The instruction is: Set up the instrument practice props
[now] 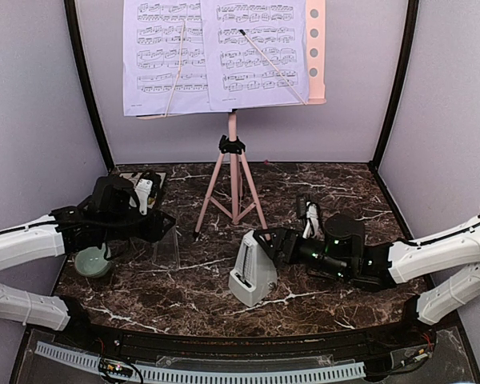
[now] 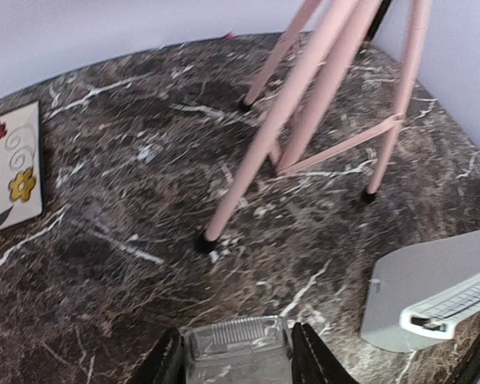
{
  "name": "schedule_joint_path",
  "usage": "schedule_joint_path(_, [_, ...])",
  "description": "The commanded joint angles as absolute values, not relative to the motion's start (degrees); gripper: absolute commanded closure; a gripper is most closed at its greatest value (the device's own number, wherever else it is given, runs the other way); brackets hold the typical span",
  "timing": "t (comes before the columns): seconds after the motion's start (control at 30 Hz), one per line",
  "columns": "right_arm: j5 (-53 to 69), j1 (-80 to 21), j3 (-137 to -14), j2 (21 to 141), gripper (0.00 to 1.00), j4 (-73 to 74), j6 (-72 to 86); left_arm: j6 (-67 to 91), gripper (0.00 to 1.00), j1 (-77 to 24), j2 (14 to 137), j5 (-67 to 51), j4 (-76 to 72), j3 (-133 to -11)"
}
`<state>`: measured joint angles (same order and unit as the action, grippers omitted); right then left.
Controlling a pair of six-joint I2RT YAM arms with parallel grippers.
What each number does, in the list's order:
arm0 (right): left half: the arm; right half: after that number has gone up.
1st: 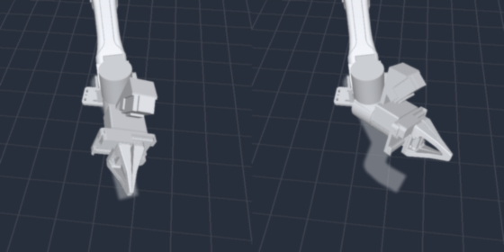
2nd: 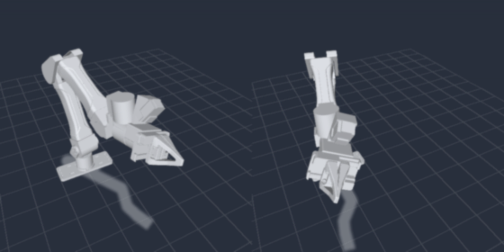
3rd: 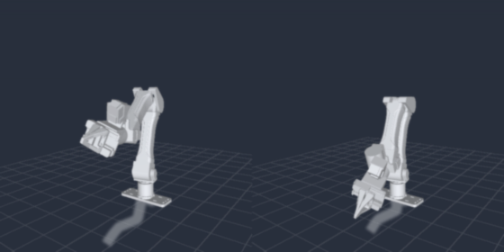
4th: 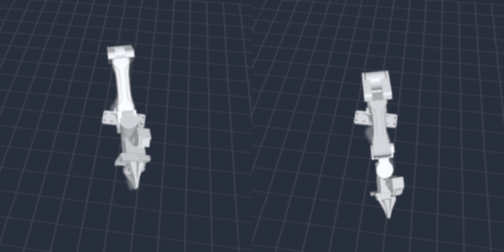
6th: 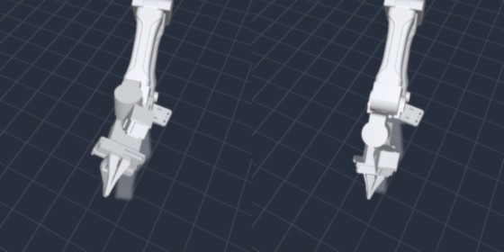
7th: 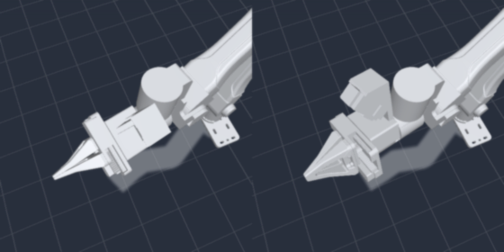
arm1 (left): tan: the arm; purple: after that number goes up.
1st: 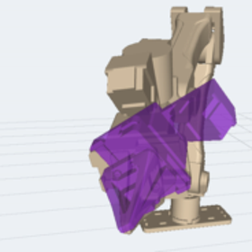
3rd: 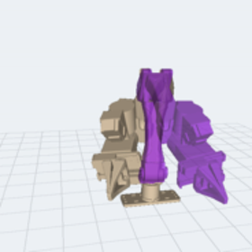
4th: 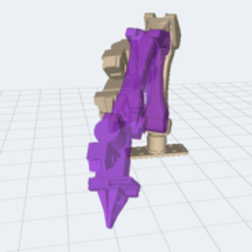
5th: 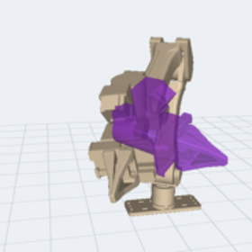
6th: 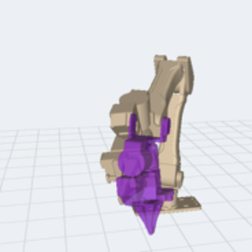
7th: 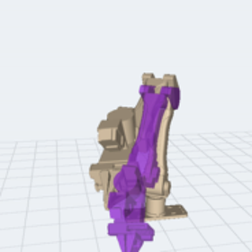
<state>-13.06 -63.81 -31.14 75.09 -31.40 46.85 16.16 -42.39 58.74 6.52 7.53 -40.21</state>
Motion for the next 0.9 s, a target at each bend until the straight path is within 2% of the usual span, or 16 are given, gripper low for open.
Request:
schedule_joint_path(0.0, [-13.5, -63.3, -29.9, 76.9, 0.14, -18.3, 44.0, 16.5, 0.82, -34.8, 65.3, 3.4, 21.5, -45.1])
schedule_joint_path(0.27, [-14.3, -63.3, -29.8, 75.6, 0.14, -17.0, 44.1, 12.3, 0.76, -27.2, 83.9, -3.5, 26.6, -55.7])
schedule_joint_path(0.43, [-13.3, -63.3, -29.7, 75.4, 0.13, -17.6, 44.0, 12.6, 0.74, -26.2, 91.7, -0.4, 26.5, -60.2])
schedule_joint_path(0.6, [-12.7, -63.3, -29.6, 73.2, 0.08, -17.8, 42.8, 11.9, 0.67, -26.0, 98.9, 2.2, 27.9, -64.8])
schedule_joint_path(0.73, [-12.1, -63.3, -30.8, 70.8, 0.05, -17.1, 41.3, 11.9, 0.54, -25.5, 101.2, 3.2, 27.4, -65.3])
schedule_joint_path(0.87, [-12.1, -63.4, -32.5, 68.3, 0.01, -16.1, 39.0, 13.0, 0.35, -25.1, 100.3, 2.2, 25.3, -64.3])
